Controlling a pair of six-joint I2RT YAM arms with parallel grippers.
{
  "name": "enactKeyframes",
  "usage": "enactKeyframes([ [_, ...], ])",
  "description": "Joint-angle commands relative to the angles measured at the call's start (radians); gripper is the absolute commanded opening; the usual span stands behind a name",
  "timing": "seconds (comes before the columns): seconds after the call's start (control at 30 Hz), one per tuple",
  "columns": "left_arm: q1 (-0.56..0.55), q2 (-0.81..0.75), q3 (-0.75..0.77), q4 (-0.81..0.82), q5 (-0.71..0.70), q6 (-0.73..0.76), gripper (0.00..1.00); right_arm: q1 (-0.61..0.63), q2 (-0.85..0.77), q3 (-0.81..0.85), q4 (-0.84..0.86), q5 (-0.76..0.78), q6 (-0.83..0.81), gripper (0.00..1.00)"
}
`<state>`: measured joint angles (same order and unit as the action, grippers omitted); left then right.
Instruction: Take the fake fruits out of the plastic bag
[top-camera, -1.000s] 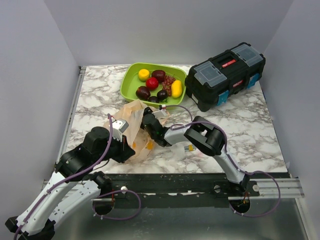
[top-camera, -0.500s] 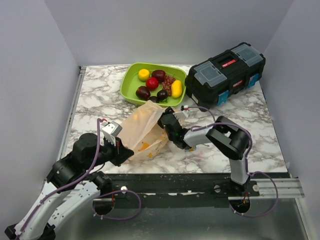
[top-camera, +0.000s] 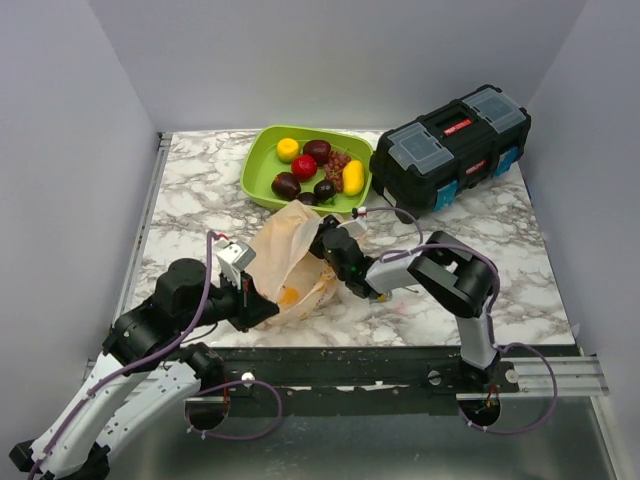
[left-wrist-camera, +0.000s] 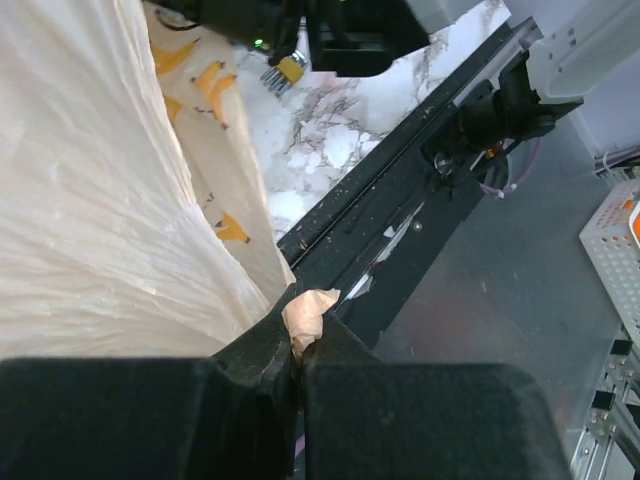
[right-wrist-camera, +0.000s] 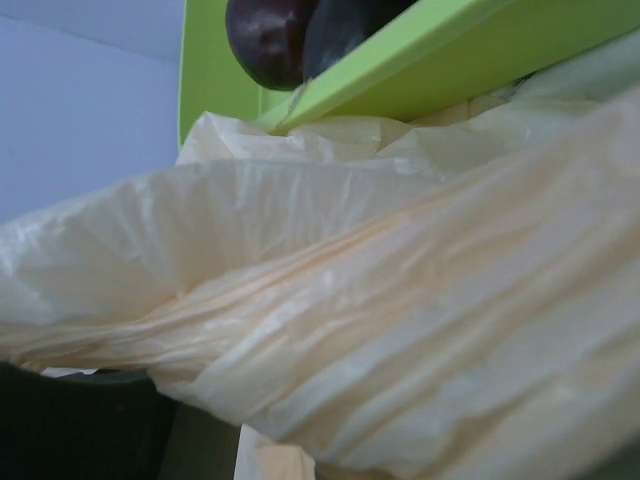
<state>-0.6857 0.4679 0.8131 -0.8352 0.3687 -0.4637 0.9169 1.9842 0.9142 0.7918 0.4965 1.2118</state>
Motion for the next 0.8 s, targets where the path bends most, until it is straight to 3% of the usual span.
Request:
enactKeyframes([
  [0.0, -0.006, -0.004, -0.034, 0.045, 0.075, 0.005, 0.00, 0.014, 0.077, 0.078, 0.029, -0.075, 0.035, 0.48],
  [0.2, -0.010, 0.023, -0.043, 0.056, 0.094, 0.022, 0.00, 0.014, 0.131, 0.143, -0.015, -0.098, 0.133, 0.51],
  [0.4, -0.013, 0.047, -0.038, 0.045, 0.059, 0.021, 0.00, 0.028, 0.106, 0.122, -0.006, -0.110, 0.047, 0.56],
  [0.53, -0.013, 0.030, -0.034, 0.035, 0.025, 0.010, 0.00, 0.025, -0.005, -0.031, -0.008, 0.064, -0.027, 0.67],
  [0.67, -0.014, 0.016, -0.029, 0.025, -0.003, 0.005, 0.00, 0.019, -0.182, -0.163, 0.009, 0.212, -0.226, 0.69],
  [0.77, -0.017, 0.012, -0.028, 0.024, -0.017, 0.002, 0.00, 0.018, -0.332, -0.179, -0.135, 0.339, -0.341, 0.71],
])
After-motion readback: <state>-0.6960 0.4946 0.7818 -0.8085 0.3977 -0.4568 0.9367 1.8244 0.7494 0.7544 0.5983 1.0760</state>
